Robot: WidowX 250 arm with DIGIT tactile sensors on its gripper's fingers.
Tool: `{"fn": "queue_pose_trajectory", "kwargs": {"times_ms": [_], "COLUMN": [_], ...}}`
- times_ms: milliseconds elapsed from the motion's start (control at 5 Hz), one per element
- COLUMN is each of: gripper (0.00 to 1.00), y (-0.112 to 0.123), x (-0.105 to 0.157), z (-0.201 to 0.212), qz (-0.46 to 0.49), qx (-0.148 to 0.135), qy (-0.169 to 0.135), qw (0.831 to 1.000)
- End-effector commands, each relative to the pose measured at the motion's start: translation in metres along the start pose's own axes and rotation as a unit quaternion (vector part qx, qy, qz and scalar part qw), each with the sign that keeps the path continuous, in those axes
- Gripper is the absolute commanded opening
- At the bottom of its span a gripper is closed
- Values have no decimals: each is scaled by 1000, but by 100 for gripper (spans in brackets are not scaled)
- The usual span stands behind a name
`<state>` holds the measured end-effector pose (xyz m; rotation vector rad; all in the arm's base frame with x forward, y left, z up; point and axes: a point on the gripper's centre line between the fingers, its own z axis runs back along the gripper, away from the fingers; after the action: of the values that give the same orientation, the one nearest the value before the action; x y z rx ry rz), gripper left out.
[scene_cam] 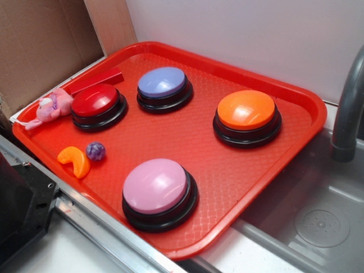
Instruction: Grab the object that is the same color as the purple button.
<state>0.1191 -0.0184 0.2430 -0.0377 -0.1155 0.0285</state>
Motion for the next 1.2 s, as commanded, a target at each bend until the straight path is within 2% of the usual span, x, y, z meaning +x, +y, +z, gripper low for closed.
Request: {"fn": "queue_pose_trajectory", "kwargs": {"times_ms": [0, 200, 600, 800, 1000], "gripper": [100, 100, 100, 100, 100], "y": [0, 6, 16, 24, 31], "x": [0, 9, 19, 23, 26], "z": [0, -15, -66, -96, -128], "qz": [0, -42, -69, -73, -59], "qx": [0, 10, 31, 38, 33], "qy": [0, -23, -39, -58, -53], "qw": [1000, 999, 996, 995, 996]}}
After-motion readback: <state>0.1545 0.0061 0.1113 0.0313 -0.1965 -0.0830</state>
